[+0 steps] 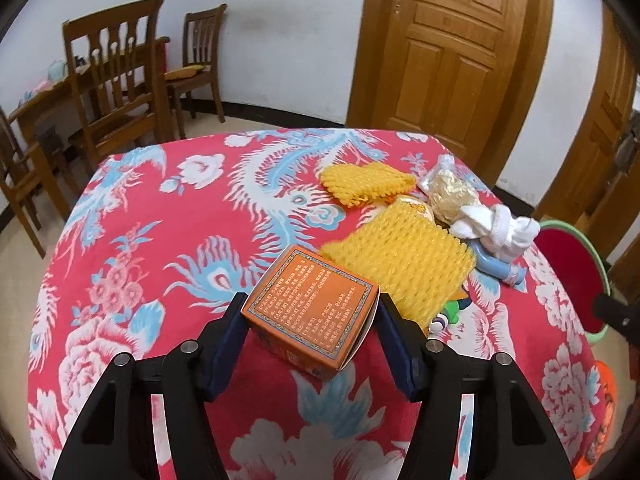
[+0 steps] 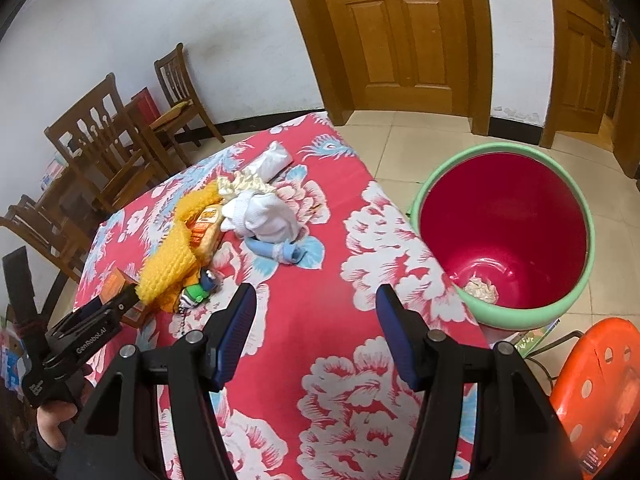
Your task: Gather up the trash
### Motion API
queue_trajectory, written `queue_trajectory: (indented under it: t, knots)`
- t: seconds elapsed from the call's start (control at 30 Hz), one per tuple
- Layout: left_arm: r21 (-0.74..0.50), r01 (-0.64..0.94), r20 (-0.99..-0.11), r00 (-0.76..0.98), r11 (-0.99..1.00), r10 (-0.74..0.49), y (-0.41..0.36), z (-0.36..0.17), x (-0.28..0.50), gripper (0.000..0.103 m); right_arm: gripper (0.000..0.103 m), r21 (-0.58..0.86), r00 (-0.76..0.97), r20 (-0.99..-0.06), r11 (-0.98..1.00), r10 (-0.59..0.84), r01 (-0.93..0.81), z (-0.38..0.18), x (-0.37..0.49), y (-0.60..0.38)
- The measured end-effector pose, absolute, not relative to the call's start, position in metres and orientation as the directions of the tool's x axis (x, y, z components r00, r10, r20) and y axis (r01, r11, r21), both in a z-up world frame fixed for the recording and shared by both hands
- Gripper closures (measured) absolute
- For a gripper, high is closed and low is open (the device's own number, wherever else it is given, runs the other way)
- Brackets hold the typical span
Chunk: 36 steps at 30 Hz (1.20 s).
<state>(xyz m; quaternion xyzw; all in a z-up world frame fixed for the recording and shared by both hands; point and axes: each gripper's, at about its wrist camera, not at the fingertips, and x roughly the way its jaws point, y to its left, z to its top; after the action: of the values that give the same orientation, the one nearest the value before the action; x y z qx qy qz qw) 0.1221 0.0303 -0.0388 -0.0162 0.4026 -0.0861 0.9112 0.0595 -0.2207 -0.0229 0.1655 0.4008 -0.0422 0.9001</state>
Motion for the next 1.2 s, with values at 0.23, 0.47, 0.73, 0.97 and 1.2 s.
queue_trajectory:
  t: [0.23,0.47,0.73,0.97,1.2]
  knots:
    - [-0.129,0.056,-0.731,0.669,0.990,-0.133,0.054,-0.033,0.113,0.039,0.040,0.279,0.670,-0.735,0.948,0.107,0.155,-0.023,0.070,-0.203]
    - [-0.104,0.004,-0.731,0.678,0.995,-0.079,0.066,-0.031,0.108,0.039,0.040,0.289,0.665,-0.728,0.954,0.170,0.072,-0.019,0.089,-0.175]
    - [-0.103,-0.040,-0.743,0.667,0.994,-0.050,0.075,-0.034,0.107,0.039,0.040,0.300,0.627,-0.741,0.954,0.240,-0.009,-0.027,0.119,-0.147]
    - [-0.107,-0.066,-0.749,0.661,0.992,-0.037,0.081,-0.038,0.110,0.039,0.040,0.299,0.591,-0.758,0.952,0.277,-0.063,-0.037,0.144,-0.125]
    - [-0.116,-0.073,-0.756,0.653,0.991,-0.040,0.085,-0.043,0.114,0.039,0.049,0.296,0.542,-0.787,0.951,0.294,-0.087,-0.054,0.161,-0.110]
